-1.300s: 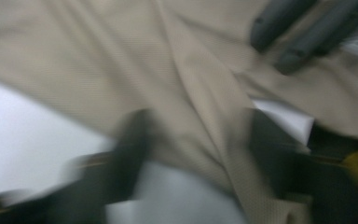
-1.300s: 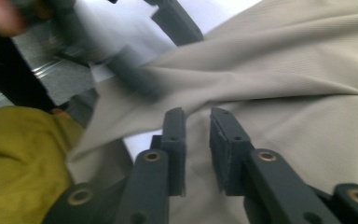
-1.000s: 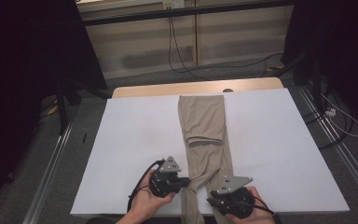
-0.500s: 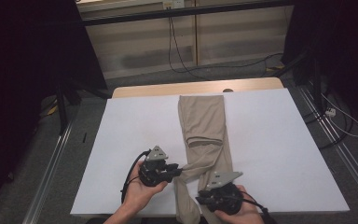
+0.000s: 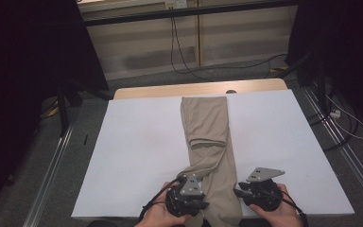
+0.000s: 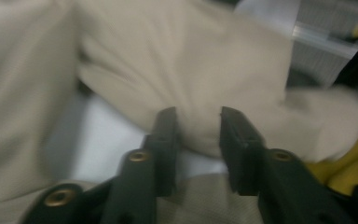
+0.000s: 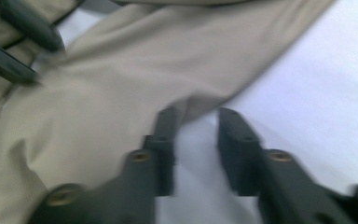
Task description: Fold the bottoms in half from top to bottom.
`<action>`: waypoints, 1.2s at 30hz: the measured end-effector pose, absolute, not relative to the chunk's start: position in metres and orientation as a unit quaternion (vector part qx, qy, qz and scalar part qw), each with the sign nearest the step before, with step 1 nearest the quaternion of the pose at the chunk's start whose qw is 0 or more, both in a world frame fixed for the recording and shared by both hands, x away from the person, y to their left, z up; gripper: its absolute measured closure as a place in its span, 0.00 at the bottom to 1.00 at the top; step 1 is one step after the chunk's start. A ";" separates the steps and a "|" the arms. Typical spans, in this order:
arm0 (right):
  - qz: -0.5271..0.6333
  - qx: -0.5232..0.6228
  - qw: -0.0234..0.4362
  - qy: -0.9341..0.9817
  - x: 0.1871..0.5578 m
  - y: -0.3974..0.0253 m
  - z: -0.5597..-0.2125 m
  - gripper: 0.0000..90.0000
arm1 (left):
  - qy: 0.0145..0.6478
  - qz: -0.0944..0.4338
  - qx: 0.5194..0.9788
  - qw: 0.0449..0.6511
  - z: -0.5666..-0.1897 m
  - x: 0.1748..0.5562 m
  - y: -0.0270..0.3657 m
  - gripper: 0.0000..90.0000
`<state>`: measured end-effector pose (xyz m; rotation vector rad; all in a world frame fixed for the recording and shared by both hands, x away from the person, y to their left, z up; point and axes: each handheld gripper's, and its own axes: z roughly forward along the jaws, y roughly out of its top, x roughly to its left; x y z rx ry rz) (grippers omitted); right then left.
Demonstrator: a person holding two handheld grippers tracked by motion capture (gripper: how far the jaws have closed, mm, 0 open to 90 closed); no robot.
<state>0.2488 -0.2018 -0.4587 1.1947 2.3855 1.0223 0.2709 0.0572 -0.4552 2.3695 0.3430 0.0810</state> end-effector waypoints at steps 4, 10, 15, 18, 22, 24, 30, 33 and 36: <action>0.355 0.399 0.140 0.834 0.246 -0.197 -0.460 0.66 | 0.150 0.014 0.923 0.355 -0.453 0.269 0.064 1.00; 0.354 0.367 0.131 0.850 0.235 -0.186 -0.459 0.94 | 0.178 -0.004 0.915 0.362 -0.453 0.271 0.076 1.00; 0.346 0.375 0.127 0.851 0.229 -0.185 -0.456 1.00 | 0.176 -0.003 0.916 0.361 -0.452 0.271 0.078 1.00; 0.342 0.387 0.125 0.847 0.225 -0.197 -0.452 1.00 | 0.176 -0.003 0.916 0.361 -0.453 0.271 0.078 1.00; 0.347 0.395 0.124 0.842 0.220 -0.208 -0.453 1.00 | 0.175 -0.007 0.917 0.360 -0.453 0.269 0.074 0.99; 0.370 0.389 0.113 0.836 0.220 -0.206 -0.453 1.00 | 0.160 -0.005 0.923 0.351 -0.453 0.266 0.073 0.98; 0.361 0.383 0.140 0.839 0.237 -0.190 -0.458 0.73 | 0.164 -0.010 0.921 0.352 -0.453 0.258 0.079 1.00; 0.351 0.378 0.141 0.845 0.239 -0.189 -0.459 1.00 | 0.171 -0.015 0.917 0.359 -0.454 0.259 0.080 1.00; 0.346 0.390 0.137 0.842 0.237 -0.192 -0.458 1.00 | 0.175 -0.023 0.915 0.363 -0.454 0.262 0.081 0.98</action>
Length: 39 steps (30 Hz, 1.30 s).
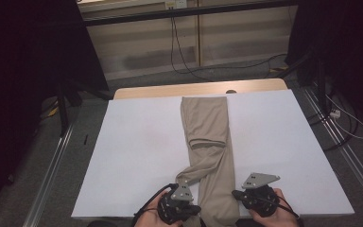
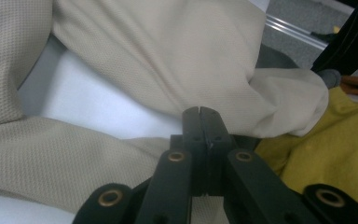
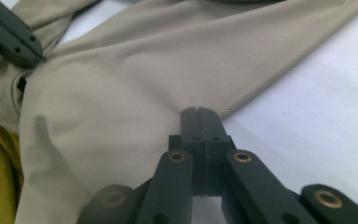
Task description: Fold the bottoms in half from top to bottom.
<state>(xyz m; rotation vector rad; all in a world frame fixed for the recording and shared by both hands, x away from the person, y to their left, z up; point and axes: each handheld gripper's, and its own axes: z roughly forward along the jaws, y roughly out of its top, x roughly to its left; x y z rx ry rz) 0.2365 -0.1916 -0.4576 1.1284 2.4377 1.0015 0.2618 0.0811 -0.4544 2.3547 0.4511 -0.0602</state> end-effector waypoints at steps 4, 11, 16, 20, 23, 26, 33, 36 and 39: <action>0.335 0.405 0.141 0.839 0.231 -0.200 -0.454 1.00 | 0.187 -0.018 0.905 0.381 -0.447 0.267 0.087 0.75; 0.389 0.384 0.138 0.826 0.249 -0.185 -0.443 0.77 | 0.247 0.081 0.885 0.386 -0.434 0.293 0.116 0.57; 0.401 0.335 0.149 0.839 0.283 -0.145 -0.438 0.74 | 0.247 0.080 0.901 0.348 -0.453 0.298 0.113 0.60; 0.389 0.302 0.154 0.856 0.307 -0.115 -0.444 0.63 | 0.238 0.058 0.904 0.350 -0.449 0.295 0.111 0.93; 0.380 0.302 0.147 0.862 0.316 -0.106 -0.454 0.85 | 0.234 0.035 0.900 0.366 -0.445 0.290 0.113 0.95; 0.387 0.308 0.131 0.859 0.311 -0.114 -0.453 1.00 | 0.232 0.012 0.893 0.386 -0.440 0.286 0.114 0.95; 0.406 0.311 0.130 0.850 0.285 -0.151 -0.434 1.00 | 0.200 -0.042 0.881 0.427 -0.431 0.271 0.102 0.91; 0.414 0.320 0.133 0.842 0.278 -0.170 -0.429 1.00 | 0.198 -0.034 0.880 0.431 -0.427 0.271 0.097 0.81; 0.420 0.328 0.140 0.835 0.273 -0.185 -0.423 1.00 | 0.209 -0.032 0.875 0.436 -0.426 0.277 0.094 0.73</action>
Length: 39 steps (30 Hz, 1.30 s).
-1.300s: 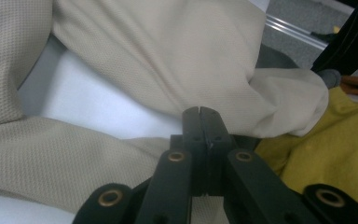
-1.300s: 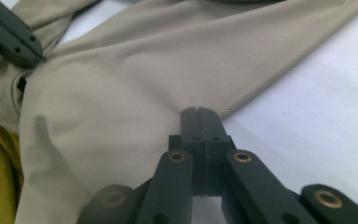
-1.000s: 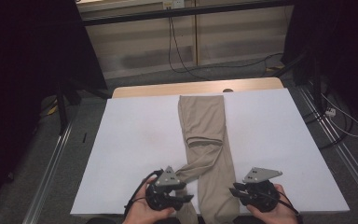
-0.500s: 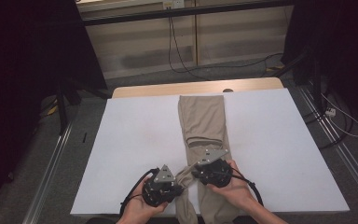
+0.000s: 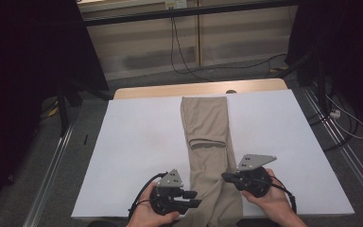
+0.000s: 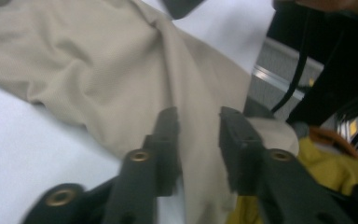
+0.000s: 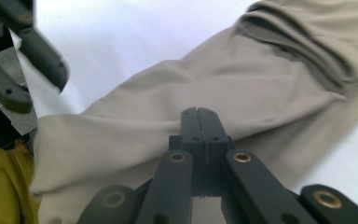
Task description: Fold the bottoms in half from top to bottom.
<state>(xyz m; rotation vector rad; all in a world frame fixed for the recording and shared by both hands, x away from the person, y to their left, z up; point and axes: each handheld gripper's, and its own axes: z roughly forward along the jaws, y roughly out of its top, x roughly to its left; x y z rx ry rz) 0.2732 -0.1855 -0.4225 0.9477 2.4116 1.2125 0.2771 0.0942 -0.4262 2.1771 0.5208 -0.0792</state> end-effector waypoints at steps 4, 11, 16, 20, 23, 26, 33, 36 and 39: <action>0.426 0.342 0.153 0.824 0.270 -0.207 -0.413 1.00 | 0.222 -0.015 0.881 0.418 -0.433 0.289 0.092 0.74; 0.409 0.333 0.125 0.840 0.269 -0.192 -0.438 0.82 | 0.215 -0.037 0.893 0.394 -0.443 0.281 0.088 0.71; 0.405 0.310 0.124 0.851 0.272 -0.164 -0.442 0.59 | 0.186 -0.026 0.910 0.369 -0.446 0.260 0.080 0.65; 0.378 0.299 0.127 0.867 0.275 -0.153 -0.456 0.63 | 0.179 -0.021 0.917 0.355 -0.452 0.260 0.078 0.91; 0.376 0.297 0.117 0.870 0.275 -0.156 -0.458 1.00 | 0.181 -0.030 0.909 0.375 -0.444 0.260 0.079 0.96; 0.400 0.303 0.110 0.858 0.274 -0.164 -0.448 1.00 | 0.182 -0.045 0.894 0.407 -0.434 0.258 0.078 0.96; 0.421 0.340 0.106 0.834 0.262 -0.177 -0.438 0.79 | 0.167 -0.052 0.897 0.407 -0.430 0.255 0.066 0.94; 0.419 0.353 0.115 0.829 0.259 -0.176 -0.440 0.74 | 0.148 -0.069 0.903 0.398 -0.438 0.251 0.060 0.91; 0.426 0.359 0.114 0.823 0.259 -0.169 -0.441 0.64 | 0.142 -0.063 0.907 0.392 -0.439 0.249 0.055 0.76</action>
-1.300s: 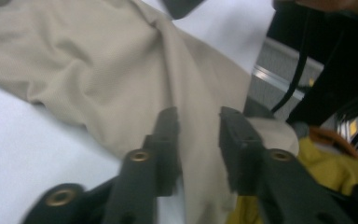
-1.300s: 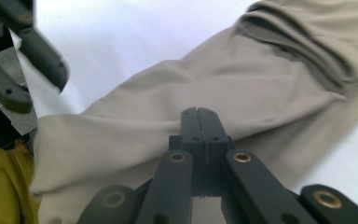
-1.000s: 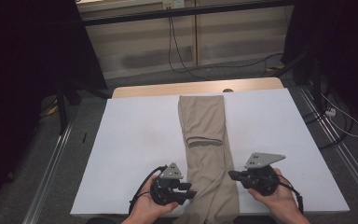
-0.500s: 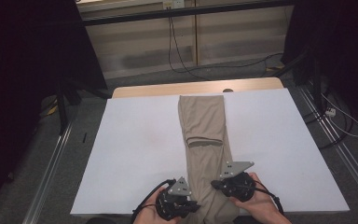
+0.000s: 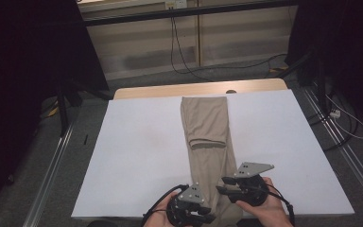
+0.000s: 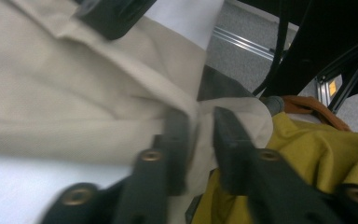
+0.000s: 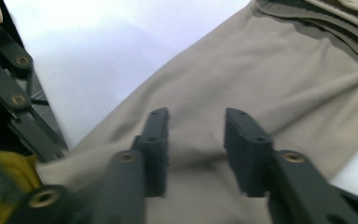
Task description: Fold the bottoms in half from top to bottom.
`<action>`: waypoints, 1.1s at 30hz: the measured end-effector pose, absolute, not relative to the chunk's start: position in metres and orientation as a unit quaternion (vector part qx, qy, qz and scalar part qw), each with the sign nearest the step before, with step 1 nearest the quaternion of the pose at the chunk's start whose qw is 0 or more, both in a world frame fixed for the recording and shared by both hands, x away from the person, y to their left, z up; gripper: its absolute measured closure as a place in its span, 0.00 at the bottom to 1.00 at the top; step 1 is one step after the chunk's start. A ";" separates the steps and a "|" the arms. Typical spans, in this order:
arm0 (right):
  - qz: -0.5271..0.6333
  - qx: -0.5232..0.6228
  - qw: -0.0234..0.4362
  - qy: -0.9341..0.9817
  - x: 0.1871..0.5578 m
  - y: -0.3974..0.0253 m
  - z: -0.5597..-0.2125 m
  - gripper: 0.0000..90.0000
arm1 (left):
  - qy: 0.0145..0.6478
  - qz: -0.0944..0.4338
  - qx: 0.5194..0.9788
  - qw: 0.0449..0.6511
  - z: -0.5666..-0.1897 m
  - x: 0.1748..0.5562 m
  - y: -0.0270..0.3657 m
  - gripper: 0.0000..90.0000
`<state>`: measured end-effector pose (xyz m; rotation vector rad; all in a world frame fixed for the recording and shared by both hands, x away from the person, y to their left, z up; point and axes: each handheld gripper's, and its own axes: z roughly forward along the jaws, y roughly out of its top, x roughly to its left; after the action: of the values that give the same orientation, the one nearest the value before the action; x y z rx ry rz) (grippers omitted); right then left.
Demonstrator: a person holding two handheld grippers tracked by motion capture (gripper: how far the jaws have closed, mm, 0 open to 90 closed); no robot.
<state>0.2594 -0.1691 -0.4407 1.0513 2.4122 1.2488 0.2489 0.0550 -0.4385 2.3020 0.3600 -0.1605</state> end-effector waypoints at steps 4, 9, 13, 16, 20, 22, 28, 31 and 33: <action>0.397 0.351 0.107 0.841 0.262 -0.155 -0.455 0.59 | 0.156 -0.059 0.899 0.404 -0.435 0.254 0.062 0.62; 0.364 0.339 0.140 0.856 0.258 -0.151 -0.459 0.87 | 0.191 -0.029 0.885 0.424 -0.430 0.268 0.082 0.49; 0.366 0.351 0.134 0.852 0.257 -0.160 -0.457 1.00 | 0.223 0.001 0.878 0.424 -0.435 0.285 0.090 0.48; 0.378 0.359 0.129 0.844 0.255 -0.169 -0.452 1.00 | 0.234 0.014 0.881 0.410 -0.442 0.298 0.088 0.50; 0.401 0.371 0.129 0.828 0.251 -0.183 -0.443 1.00 | 0.230 0.032 0.885 0.403 -0.446 0.305 0.079 0.52; 0.402 0.379 0.134 0.823 0.249 -0.189 -0.440 1.00 | 0.229 0.032 0.886 0.403 -0.447 0.305 0.073 0.51; 0.385 0.395 0.135 0.823 0.239 -0.204 -0.445 1.00 | 0.218 0.055 0.901 0.370 -0.452 0.303 0.058 0.51; 0.375 0.409 0.122 0.823 0.238 -0.209 -0.452 1.00 | 0.218 0.049 0.904 0.365 -0.454 0.303 0.058 0.50; 0.364 0.412 0.123 0.826 0.236 -0.210 -0.454 1.00 | 0.219 0.048 0.900 0.375 -0.451 0.301 0.058 0.47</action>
<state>0.2357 -0.2101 -0.4542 1.2034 2.4095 1.0622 0.3010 0.0579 -0.4510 2.3024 0.5600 0.1234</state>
